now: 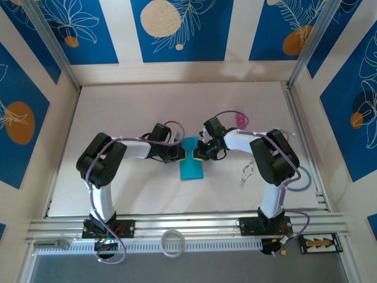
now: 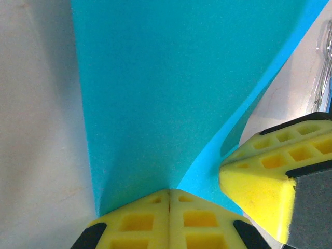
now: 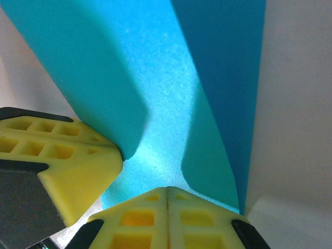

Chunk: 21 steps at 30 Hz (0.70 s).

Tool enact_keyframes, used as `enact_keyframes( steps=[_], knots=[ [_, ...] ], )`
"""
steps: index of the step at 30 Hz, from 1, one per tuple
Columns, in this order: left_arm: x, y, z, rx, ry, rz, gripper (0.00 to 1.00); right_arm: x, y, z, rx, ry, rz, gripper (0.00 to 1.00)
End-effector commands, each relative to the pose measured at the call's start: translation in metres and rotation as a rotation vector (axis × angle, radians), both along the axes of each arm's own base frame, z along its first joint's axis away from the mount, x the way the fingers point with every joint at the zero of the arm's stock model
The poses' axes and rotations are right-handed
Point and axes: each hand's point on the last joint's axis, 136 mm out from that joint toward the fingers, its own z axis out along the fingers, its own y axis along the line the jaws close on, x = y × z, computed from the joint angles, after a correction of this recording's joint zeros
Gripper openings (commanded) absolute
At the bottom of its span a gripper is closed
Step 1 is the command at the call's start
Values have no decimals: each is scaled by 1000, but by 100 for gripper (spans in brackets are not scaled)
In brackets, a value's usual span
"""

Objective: Fold a paper plane with a square sheet of paper (pick it up from the middle)
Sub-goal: First fold the square sheet of paper in half at the center of the table.

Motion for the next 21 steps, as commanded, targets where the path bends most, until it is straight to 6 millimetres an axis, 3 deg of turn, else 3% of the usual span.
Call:
enact_keyframes(
  steps=[1,5,8,13,16,21],
  knots=[
    [-17,18,-25,116,69,11,0,-5,-8,-15,-48,36,-6,7],
    [-15,14,-15,88,59,14,0,-20,-20,-35,-125,60,21,5],
    [-7,7,5,44,32,20,0,-26,-32,-47,-159,71,44,3],
    [17,0,38,-33,-26,54,9,-27,-33,-47,-105,80,91,3],
    [28,-2,41,-51,-34,61,9,-25,-33,-45,-107,79,102,3],
    [32,-1,23,-41,-1,60,9,-24,-32,-44,-109,84,99,3]
  ],
)
